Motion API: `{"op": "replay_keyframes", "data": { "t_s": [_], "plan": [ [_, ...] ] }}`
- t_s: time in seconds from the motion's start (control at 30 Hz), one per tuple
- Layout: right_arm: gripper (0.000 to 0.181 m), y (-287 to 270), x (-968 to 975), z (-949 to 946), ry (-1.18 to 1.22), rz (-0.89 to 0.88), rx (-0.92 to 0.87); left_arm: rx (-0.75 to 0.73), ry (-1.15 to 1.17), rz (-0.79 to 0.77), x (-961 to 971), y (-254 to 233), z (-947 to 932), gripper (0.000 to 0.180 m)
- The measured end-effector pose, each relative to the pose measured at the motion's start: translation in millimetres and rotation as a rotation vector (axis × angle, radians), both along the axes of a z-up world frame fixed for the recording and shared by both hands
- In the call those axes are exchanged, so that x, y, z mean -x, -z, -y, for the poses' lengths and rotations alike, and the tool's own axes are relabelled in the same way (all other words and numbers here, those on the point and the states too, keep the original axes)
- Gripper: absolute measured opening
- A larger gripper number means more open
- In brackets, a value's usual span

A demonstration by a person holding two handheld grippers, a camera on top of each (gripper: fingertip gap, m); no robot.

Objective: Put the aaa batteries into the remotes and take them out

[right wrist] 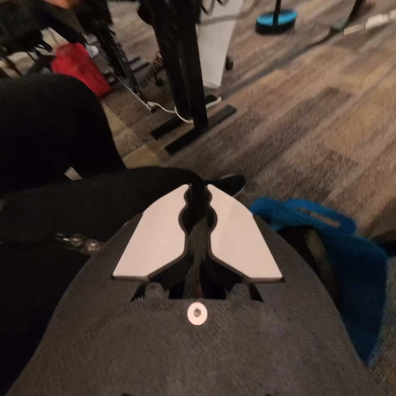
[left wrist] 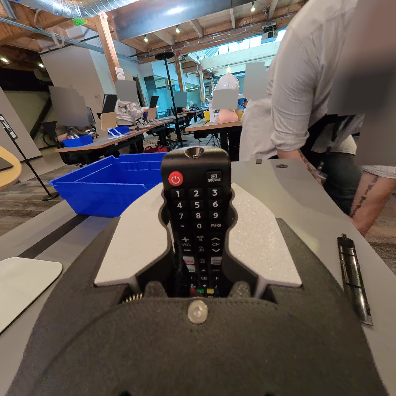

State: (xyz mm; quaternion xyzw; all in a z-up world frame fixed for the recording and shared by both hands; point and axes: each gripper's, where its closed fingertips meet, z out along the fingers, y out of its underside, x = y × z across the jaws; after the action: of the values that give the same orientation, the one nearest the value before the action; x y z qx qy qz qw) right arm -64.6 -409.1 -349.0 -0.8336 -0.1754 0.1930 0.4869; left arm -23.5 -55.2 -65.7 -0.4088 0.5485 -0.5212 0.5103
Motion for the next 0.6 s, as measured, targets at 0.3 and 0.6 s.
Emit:
{"op": "replay_keyframes", "data": {
  "t_s": [0.3, 0.6],
  "plan": [
    [0.009, -196, 51, -86, -0.044, 0.33, -0.438, 0.036, -0.016, 0.057, 33, -17, -9, 0.052],
    [0.015, -250, 98, -208, -0.067, 0.261, -0.514, 0.042, -0.048, 0.071, 95, -8, -32, 0.052]
  ]
}}
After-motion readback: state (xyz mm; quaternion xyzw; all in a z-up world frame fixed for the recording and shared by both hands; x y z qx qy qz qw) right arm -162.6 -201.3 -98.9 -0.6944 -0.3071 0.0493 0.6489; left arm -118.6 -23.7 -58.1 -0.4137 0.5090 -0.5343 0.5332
